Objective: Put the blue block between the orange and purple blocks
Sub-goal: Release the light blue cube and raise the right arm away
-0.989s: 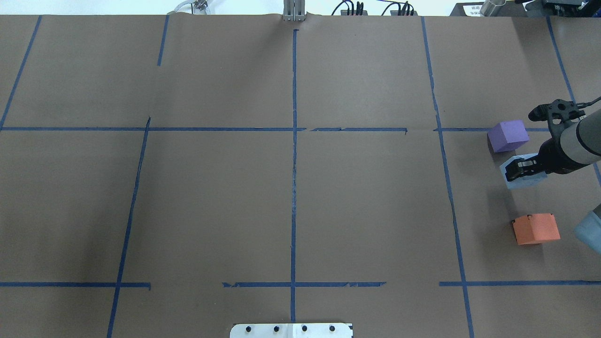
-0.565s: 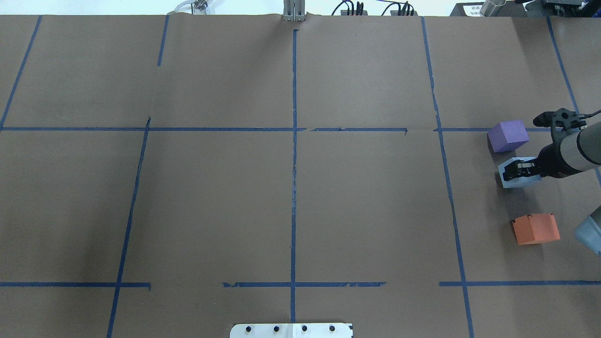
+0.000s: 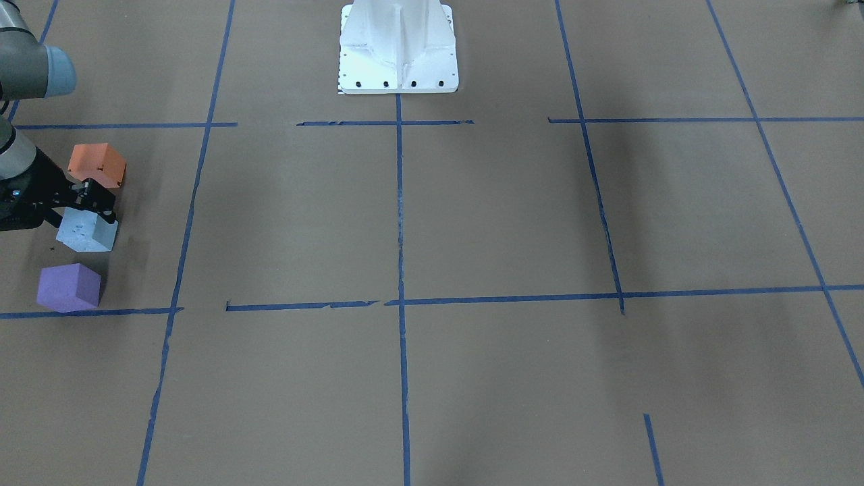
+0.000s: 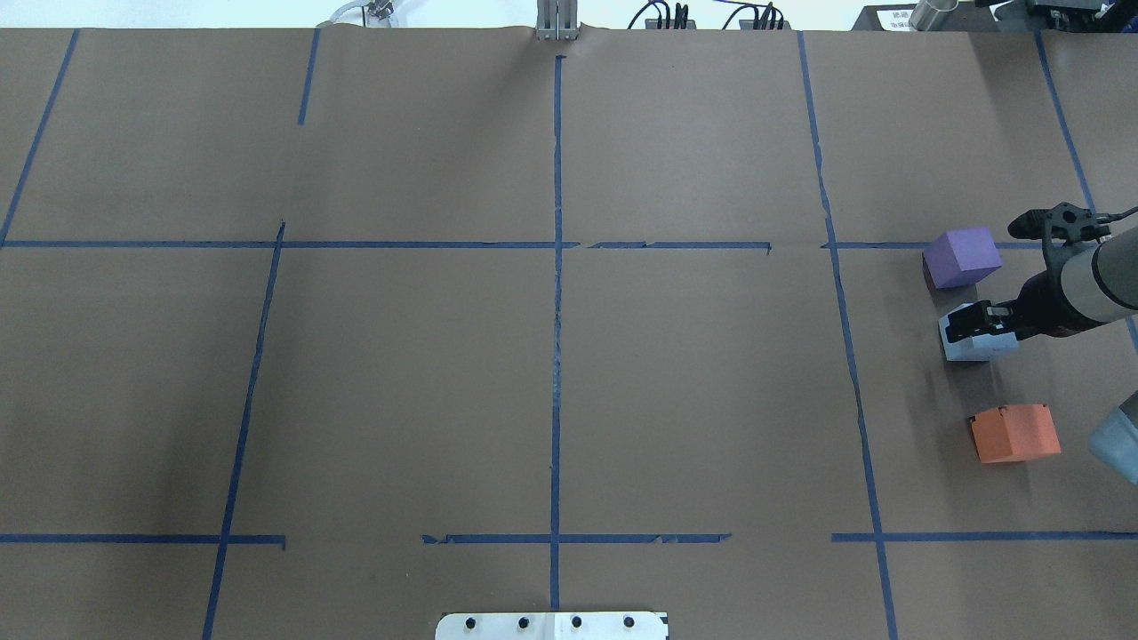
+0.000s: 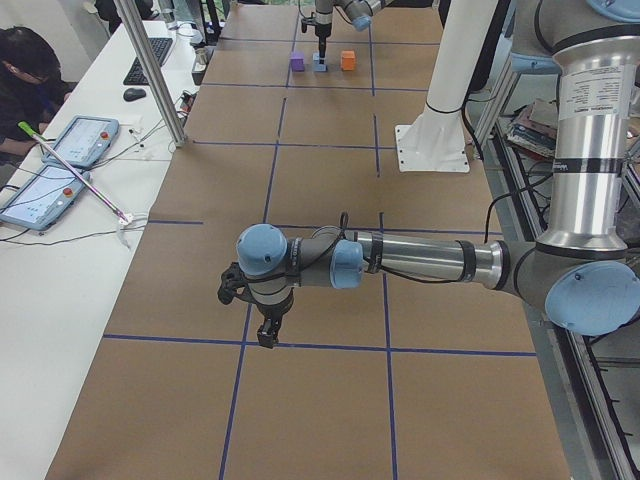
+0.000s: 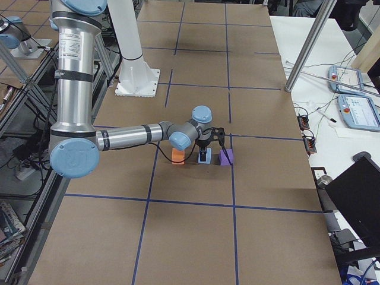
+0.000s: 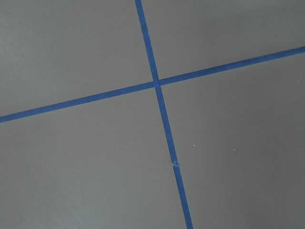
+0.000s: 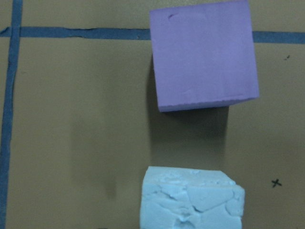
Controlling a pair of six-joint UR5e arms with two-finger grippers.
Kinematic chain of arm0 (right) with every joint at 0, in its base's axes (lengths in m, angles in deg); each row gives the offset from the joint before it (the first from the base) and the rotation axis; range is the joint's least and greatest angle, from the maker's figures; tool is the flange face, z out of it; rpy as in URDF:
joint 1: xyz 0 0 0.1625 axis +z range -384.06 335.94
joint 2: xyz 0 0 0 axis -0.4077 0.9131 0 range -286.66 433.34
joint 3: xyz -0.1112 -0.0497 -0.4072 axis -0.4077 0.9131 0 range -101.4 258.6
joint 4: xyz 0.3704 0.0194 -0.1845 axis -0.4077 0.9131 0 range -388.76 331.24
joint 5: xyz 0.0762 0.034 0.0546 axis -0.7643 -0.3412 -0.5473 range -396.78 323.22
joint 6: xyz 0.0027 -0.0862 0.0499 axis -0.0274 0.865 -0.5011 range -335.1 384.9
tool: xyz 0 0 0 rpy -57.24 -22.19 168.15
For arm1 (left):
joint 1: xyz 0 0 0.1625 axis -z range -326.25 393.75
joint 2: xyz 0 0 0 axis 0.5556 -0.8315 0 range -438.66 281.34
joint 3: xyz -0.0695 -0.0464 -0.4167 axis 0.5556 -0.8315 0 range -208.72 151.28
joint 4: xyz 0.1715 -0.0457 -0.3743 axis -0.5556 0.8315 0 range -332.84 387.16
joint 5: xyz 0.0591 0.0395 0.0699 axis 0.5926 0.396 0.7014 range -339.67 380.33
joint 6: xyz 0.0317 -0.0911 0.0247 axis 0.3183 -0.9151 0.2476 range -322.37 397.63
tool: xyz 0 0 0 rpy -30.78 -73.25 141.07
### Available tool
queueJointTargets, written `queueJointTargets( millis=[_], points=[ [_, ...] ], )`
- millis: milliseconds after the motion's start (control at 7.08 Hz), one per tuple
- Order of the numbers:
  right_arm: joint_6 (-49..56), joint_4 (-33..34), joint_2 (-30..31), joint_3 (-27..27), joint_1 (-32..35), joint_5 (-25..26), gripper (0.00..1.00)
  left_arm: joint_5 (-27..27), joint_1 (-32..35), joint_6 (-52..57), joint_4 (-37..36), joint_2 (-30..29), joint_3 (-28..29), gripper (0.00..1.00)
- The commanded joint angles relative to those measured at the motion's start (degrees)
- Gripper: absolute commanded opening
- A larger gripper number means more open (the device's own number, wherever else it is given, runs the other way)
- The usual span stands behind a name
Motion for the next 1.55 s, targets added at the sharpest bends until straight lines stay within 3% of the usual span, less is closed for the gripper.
queueJointTargets(
  millis=[0, 141, 283, 565, 848, 989, 1413],
  points=[
    [15.64, 17.32, -0.80, -7.24, 7.02, -1.20, 1.00, -1.16, 0.00, 0.00, 0.00, 0.00, 0.07, 1.00],
    [26.01, 25.85, -1.15, -9.36, 11.93, -1.21, 1.00, -1.16, 0.00, 0.00, 0.00, 0.00, 0.07, 1.00],
    [35.34, 28.46, -0.03, -9.20, 17.46, -2.51, 1.00, -1.16, 0.00, -0.09, 0.09, 0.00, -0.01, 1.00],
    [49.34, 29.98, 6.80, -8.76, 28.37, -11.19, 1.00, -0.55, 0.00, 0.08, 0.44, -0.09, -0.10, 1.00],
    [49.67, 29.98, 10.18, -8.94, 32.96, -12.89, 1.00, 0.41, 0.00, 0.26, 0.44, 0.00, 0.07, 1.00],
    [48.89, 29.81, 10.18, -9.11, 33.07, -12.63, 1.00, 3.64, -0.09, 0.52, 0.53, 0.26, 0.77, 1.00],
    [48.35, 29.37, 10.18, -7.81, 32.99, -12.37, 1.00, 4.91, -0.09, 0.35, 1.93, 3.07, -0.10, 1.00]
  ],
)
